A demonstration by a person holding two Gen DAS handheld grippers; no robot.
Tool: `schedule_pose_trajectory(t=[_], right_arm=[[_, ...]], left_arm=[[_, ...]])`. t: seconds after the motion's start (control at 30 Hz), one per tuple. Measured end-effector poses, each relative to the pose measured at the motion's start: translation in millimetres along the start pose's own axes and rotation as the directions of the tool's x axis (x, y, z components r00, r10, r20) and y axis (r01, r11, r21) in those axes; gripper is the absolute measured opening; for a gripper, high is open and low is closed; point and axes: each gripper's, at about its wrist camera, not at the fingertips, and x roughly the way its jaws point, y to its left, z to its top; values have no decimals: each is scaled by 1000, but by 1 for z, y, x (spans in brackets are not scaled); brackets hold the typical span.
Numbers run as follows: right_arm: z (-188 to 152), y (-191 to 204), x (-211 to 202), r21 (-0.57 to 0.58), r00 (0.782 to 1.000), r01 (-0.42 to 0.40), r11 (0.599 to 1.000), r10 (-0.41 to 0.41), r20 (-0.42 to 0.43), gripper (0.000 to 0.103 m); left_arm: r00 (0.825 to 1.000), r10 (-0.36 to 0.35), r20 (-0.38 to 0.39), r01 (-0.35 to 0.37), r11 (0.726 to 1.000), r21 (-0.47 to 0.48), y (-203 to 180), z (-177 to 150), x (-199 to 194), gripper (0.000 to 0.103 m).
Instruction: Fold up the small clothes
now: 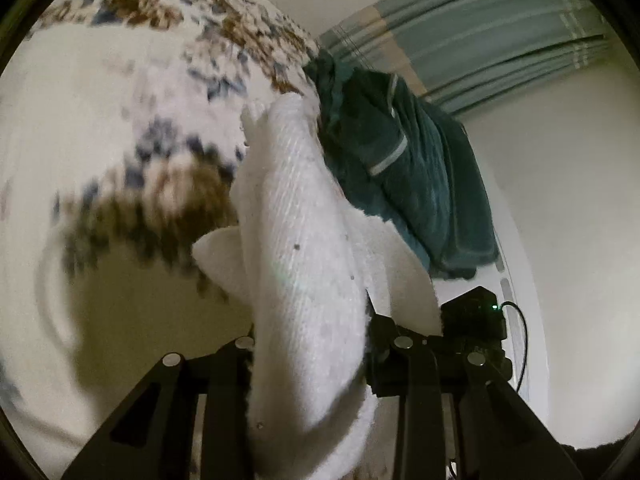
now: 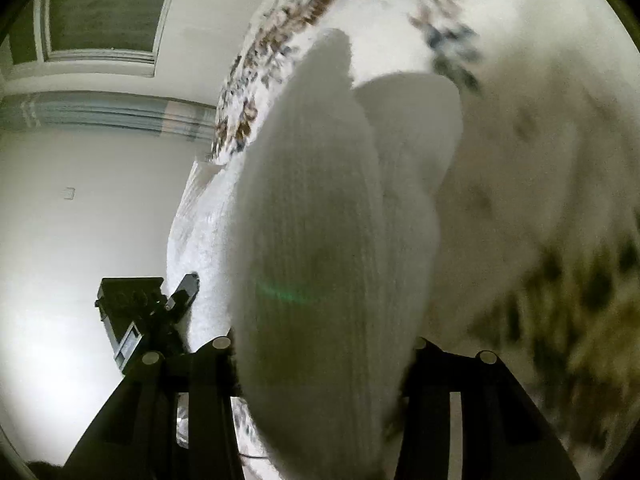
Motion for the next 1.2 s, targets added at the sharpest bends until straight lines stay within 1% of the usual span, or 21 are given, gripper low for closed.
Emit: schedule_pose_trajectory(t=[0.17,0.27,0.33,0.37,0.43,0.53,0.57,0.6,0.63,0.7,0.73,0.77,0.8,0.83,0.87,0.93,0.97,1.0,1.07,1.13,1.2], right_arm=[[60,8,44,-27,999,41,999,-41,5,47],[81,-3,69,-19,996,83,996,-83,-10,47],[90,-9,83,-7,992,120,993,-120,-27,47],[91,-14,88,-1,990,134,991,-134,-43,50],[91,-20,91,3,984,168,986,-168,-68,59],[79,-12,78,-47,962,265,963,-268,-57,74],[70,-8,69,-71,939,337,939,-341,-38,83],[64,-3,63,-99,915,399,911,-402,-11,87],[56,4,55,-125,885,465,877,-466,23,89],[43,16,46,-160,803,595,788,-589,92,96],[39,26,44,-166,764,645,746,-633,124,98],[33,38,39,-164,723,691,705,-673,154,102],[25,45,35,-160,681,732,662,-708,184,103],[22,52,30,-154,643,766,624,-739,201,103],[13,58,23,-148,612,791,594,-762,213,103],[-2,73,14,-144,561,828,543,-791,243,103],[-20,75,-1,-144,545,838,526,-798,257,103],[-26,83,-7,-141,522,853,503,-808,274,103],[-34,97,-18,-131,497,867,481,-815,297,103],[-45,115,-31,-128,481,875,466,-817,317,103],[-61,134,-52,-118,484,873,473,-812,326,103]], left_arm=[[998,64,-17,-63,998,29,34,56,33,28],[990,119,-80,-117,993,23,63,68,63,28],[973,183,-138,-180,983,34,78,64,80,29],[965,210,-159,-207,978,37,84,62,84,32],[962,204,-183,-206,979,11,90,58,83,38],[956,243,-164,-247,969,-1,85,50,63,43],[946,288,-147,-290,957,5,80,44,54,47],[941,316,-124,-317,948,12,76,39,47,48],[925,370,-88,-369,929,30,68,32,38,49],[870,493,-19,-491,868,73,50,13,24,63],[849,528,6,-527,846,87,44,10,22,64],[810,586,37,-586,802,114,32,0,19,74],[785,618,47,-618,774,137,26,-6,19,90],[759,649,58,-648,743,165,17,-14,20,98],[743,666,73,-666,723,184,7,-21,18,103],[724,684,90,-685,698,210,-6,-29,14,103],[709,698,100,-700,679,224,-17,-35,10,103],[707,699,106,-701,673,237,-26,-37,9,103],[702,703,111,-705,666,243,-41,-37,3,103],[696,706,129,-711,653,260,-63,-42,-8,103],[693,705,147,-715,648,265,-84,-46,-18,103]])
